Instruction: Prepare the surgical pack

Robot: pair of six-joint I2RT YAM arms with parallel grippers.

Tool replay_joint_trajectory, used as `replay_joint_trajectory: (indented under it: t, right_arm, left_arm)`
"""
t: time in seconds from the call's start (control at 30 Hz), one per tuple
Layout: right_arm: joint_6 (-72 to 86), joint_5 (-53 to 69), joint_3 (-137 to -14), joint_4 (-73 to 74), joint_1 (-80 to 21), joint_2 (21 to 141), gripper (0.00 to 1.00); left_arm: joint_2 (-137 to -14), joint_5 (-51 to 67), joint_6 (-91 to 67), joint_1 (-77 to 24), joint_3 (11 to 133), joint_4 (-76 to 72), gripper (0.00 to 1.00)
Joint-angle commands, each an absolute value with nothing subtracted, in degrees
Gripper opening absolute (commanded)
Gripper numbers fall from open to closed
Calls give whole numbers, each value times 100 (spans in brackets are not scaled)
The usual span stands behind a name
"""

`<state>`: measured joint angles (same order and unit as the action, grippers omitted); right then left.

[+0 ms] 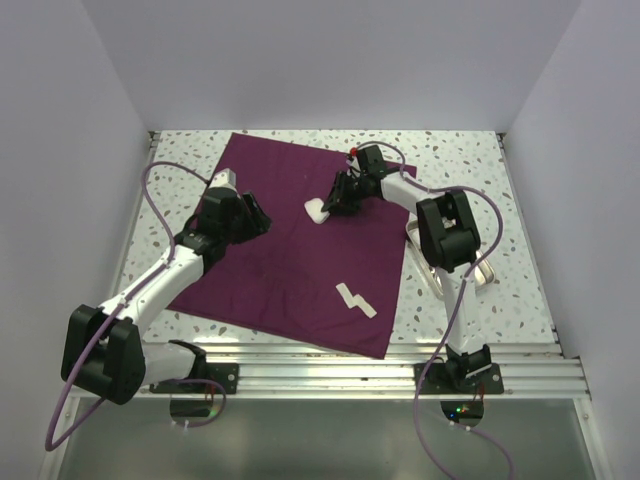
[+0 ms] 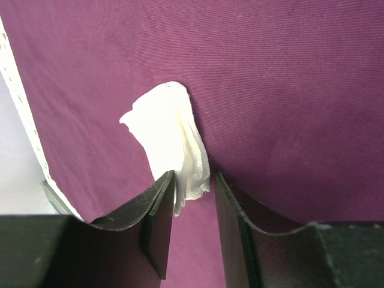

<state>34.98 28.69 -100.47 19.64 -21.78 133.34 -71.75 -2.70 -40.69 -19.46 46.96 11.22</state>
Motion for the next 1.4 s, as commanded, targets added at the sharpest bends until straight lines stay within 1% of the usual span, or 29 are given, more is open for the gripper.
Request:
replay_joint_trajectory:
  t: [0.0, 0.17, 0.23, 0.43, 0.5, 0.6, 1.03, 1.37]
  right_arm:
    - [3357, 2830, -10143, 2180, -2197, 13623, 37]
    - [3296, 2865, -10283, 2250, -2197, 13641, 26]
    - [3278, 2865, -10344, 2267, -2197, 13632, 24]
    - [3305, 2848, -10581, 2417, -2197, 13544, 9]
    - [3296, 2830, -10661, 2461, -2197, 13518, 7]
    - [3252, 2769, -10819, 2636, -2197, 13509, 0]
    - [2839, 2628, -11320, 3216, -2320, 13474, 0]
    - [2689, 2602, -11487, 3366, -2347, 13289, 0]
  left_arm:
    - [-7049, -220, -3894, -1898, 4614, 888, 61]
    - [-7049, -202, -3920, -1898, 4606, 861, 61]
    - [-7049, -202, -3911, -1898, 4606, 870, 61]
    - [-7058, -211, -3911, -1898, 4605, 870, 61]
    - [-7049, -211, -3911, -1898, 4605, 879, 61]
    - [-7040, -202, -3920, -1898, 4614, 879, 61]
    - [-6970, -202, -3920, -1898, 4588, 905, 61]
    - [-6970, -193, -3920, -1898, 4623, 923, 61]
